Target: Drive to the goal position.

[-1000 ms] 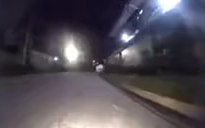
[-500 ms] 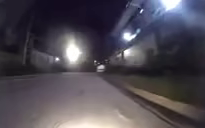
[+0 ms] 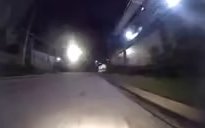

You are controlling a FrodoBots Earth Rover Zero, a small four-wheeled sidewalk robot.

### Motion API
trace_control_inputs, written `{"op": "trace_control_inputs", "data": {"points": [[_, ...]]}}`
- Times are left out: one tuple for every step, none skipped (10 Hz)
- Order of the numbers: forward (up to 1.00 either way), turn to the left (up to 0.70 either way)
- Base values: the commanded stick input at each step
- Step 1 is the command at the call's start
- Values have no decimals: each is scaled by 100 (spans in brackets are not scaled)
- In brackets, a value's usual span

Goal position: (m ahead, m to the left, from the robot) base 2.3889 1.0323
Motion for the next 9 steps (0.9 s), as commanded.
{"op": "trace_control_inputs", "data": {"points": [[70,0],[70,0],[70,0],[70,0],[70,0],[70,0],[70,0],[70,0],[70,0]]}}
